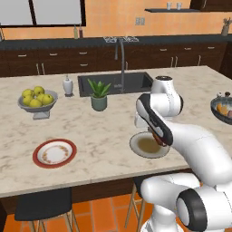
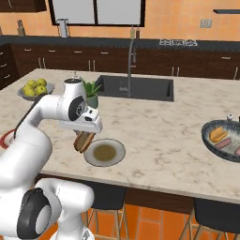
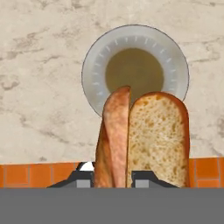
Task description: Place one bun and one sausage from the bowl on each plate.
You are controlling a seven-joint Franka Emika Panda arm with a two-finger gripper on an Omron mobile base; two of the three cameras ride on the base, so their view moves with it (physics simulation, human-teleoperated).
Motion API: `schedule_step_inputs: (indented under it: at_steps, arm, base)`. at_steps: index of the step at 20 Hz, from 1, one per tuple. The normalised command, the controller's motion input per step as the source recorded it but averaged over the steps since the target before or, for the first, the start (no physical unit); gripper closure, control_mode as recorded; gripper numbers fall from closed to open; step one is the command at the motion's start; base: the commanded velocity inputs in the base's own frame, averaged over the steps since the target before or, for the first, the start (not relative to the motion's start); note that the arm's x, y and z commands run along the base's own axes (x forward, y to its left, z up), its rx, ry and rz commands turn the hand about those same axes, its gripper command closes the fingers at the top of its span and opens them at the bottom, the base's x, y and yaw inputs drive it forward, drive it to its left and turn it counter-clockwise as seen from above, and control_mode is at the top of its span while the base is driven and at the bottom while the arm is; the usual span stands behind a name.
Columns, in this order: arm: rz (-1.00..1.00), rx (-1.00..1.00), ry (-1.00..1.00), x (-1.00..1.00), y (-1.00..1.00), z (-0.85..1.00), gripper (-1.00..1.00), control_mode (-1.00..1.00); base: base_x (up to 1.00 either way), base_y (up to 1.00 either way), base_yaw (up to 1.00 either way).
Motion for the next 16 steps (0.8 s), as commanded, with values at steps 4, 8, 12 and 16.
schedule_step_inputs:
  at_steps: [4,8,12,16]
  arm:
    - [0.0,0.0,0.0,1.0,0.0,-0.84,1.0,-1.0]
    - [0.0,0.0,0.0,0.96,0.03,-0.81,1.0,-1.0]
    - [0.0,0.0,0.0,0.52,0.07,-0.61,1.0,-1.0]
    - [0.0,0.0,0.0,0.24,0.01,-0.26,-1.0,-1.0]
  base:
    - [0.0,0.0,0.0]
    - [0.0,0.0,0.0]
    - [0.0,0.0,0.0]
    - [0.0,0.0,0.0]
